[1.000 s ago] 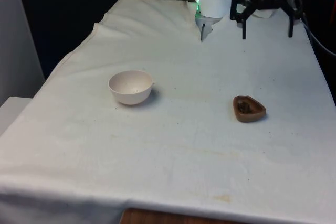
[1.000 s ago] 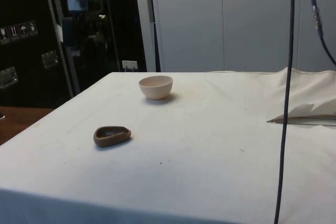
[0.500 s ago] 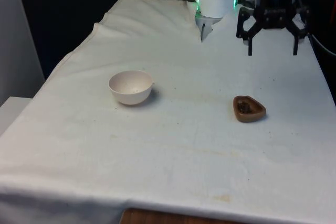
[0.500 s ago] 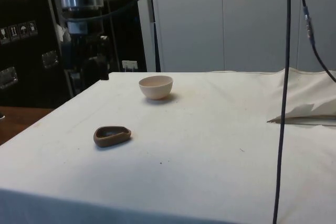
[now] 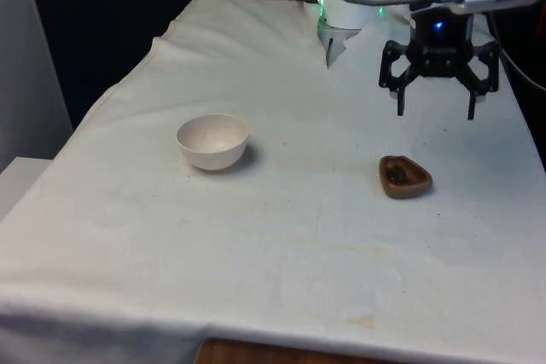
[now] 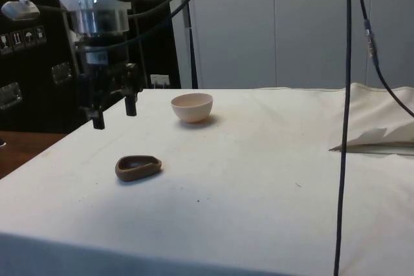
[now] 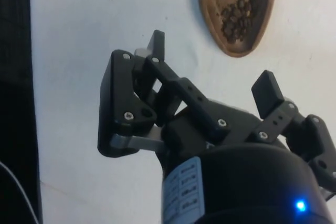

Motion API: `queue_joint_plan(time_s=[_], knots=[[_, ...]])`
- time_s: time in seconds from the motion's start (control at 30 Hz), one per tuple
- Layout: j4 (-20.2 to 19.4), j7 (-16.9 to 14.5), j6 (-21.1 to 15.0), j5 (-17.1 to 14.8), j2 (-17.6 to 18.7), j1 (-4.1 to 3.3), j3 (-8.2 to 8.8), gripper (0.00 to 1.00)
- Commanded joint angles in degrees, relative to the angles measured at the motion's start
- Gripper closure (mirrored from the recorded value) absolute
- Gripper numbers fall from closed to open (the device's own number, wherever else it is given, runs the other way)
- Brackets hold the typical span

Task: Pour the coffee beans from the cup into the bowl.

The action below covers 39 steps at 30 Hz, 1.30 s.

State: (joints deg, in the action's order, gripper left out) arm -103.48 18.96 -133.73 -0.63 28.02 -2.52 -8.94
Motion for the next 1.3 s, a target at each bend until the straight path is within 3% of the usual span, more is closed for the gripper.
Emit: queue_joint_plan(time_s=[0.0, 0.07, 0.1, 0.37, 0.4, 0.43, 0.67, 0.7, 0.73, 0.97, 1.0, 1.03, 1.17, 1.23, 1.27], knots=[[0.9, 1.5, -0.2, 0.9, 0.7, -0.69, 0.23, 0.00], [1.1, 1.7, -0.1, 1.0, 0.9, -0.63, 0.06, 0.00], [0.6, 0.9, -0.2, 0.6, 0.5, -0.17, -0.23, 0.00], [2.8, 3.6, 0.1, 1.9, 2.5, -1.26, 0.00, 0.00], [1.9, 2.9, 0.0, 1.5, 1.7, -0.86, -0.40, 0.00], [2.9, 4.0, 0.0, 2.1, 2.8, -1.26, 0.00, 0.00], [4.0, 6.9, -1.3, 2.4, 4.9, -1.26, -0.06, 0.00], [4.0, 6.2, -0.6, 2.2, 4.8, -0.92, -0.40, 0.00], [4.0, 7.3, -1.5, 2.4, 5.2, -1.26, -0.06, 0.00], [4.1, 9.9, -4.2, 2.5, 6.9, -1.32, 0.06, 0.00], [4.0, 9.3, -3.7, 2.2, 6.8, -0.97, -0.34, 0.00], [4.1, 10.2, -4.5, 2.5, 7.1, -1.32, 0.06, 0.00], [4.2, 11.7, -6.2, 2.6, 8.1, -1.38, 0.11, 0.00], [4.2, 12.3, -7.0, 2.6, 8.6, -1.38, 0.17, 0.00], [4.0, 11.3, -6.0, 2.2, 8.1, -0.97, -0.29, 0.00]])
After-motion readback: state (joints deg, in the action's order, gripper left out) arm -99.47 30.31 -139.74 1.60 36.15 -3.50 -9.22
